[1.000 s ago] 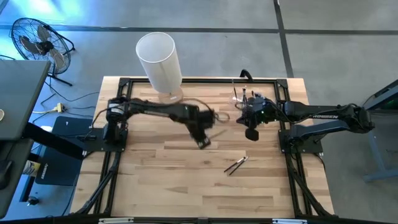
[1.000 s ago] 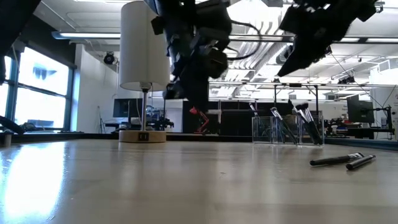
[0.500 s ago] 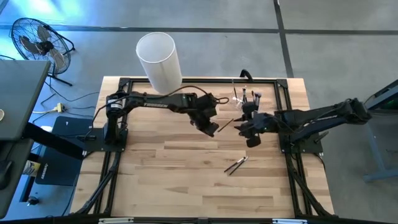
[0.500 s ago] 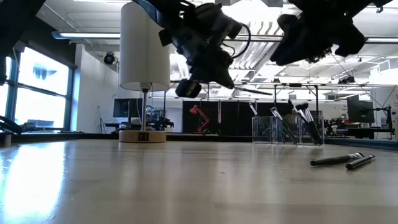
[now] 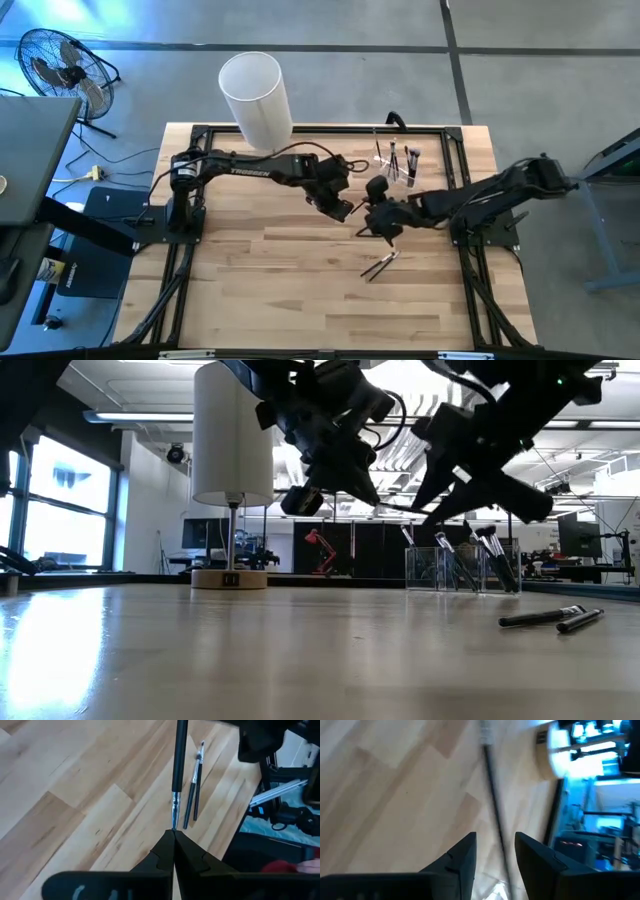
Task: Put items in baskets/containers
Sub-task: Put the eyeshadow brush into the transparent organizer
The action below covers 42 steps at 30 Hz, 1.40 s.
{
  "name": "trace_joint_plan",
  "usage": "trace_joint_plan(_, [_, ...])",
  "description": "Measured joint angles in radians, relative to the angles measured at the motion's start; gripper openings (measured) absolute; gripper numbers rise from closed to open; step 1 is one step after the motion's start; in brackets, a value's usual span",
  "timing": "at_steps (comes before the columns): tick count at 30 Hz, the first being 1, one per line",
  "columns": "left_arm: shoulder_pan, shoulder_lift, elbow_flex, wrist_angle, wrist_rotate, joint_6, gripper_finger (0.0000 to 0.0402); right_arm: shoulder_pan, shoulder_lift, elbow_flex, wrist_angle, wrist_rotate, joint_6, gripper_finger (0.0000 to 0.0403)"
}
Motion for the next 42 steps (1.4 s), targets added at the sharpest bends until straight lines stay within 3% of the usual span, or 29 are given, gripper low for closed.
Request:
trace_joint_plan(6, [-0.008, 0.000, 0.000, 0.000, -0.011, -0.024, 0.0000, 0.000, 0.045, 0.000, 0.021, 0.028, 0.056, 0.0119])
trace_joint_plan(10, [-0.018, 0.000, 0.000, 0.003, -0.012, -0.026, 0.0000, 0.000, 0.048, 0.000, 0.065, 0.028, 0.061, 0.0081])
trace_joint_plan(14, [-0.021, -0.004, 0.000, 0.039, -0.023, -0.026, 0.0000, 0.001, 0.050, -0.003, 0.036, -0.011, 0.072, 0.0017])
trace_joint_plan(19, [-0.021, -0.005, 0.001, 0.104, -0.073, -0.031, 0.0012, -0.001, 0.051, -0.005, -0.009, -0.029, 0.159, 0.0011])
trace_joint_plan(24, [-0.021, -0.004, 0.001, 0.125, -0.108, -0.026, 0.0047, -0.002, 0.048, -0.005, -0.102, -0.035, 0.349, 0.0010])
trace_joint_plan(31, [-0.019, -0.003, 0.002, 0.148, -0.125, -0.016, 0.0114, -0.002, -0.046, -0.108, -0.243, -0.049, 0.677, 0.0010])
trace_joint_plan(33, [-0.024, -0.003, 0.002, 0.191, -0.168, 0.009, 0.0126, -0.002, -0.100, -0.138, -0.261, -0.046, 0.789, 0.0010])
trace_joint_plan(37, [-0.076, -0.049, 0.000, 0.228, -0.360, 0.107, 0.0129, -0.011, -0.232, -0.179, -0.233, -0.043, 0.959, 0.0010])
trace_joint_plan(39, [-0.120, -0.066, 0.010, 0.275, -0.468, 0.174, 0.0124, -0.033, -0.296, -0.193, -0.184, -0.044, 1.000, 0.0010])
trace_joint_plan(42, [-0.186, -0.096, -0.002, 0.197, -0.587, 0.273, 0.0113, -0.092, -0.370, -0.215, -0.033, -0.075, 1.003, 0.0010])
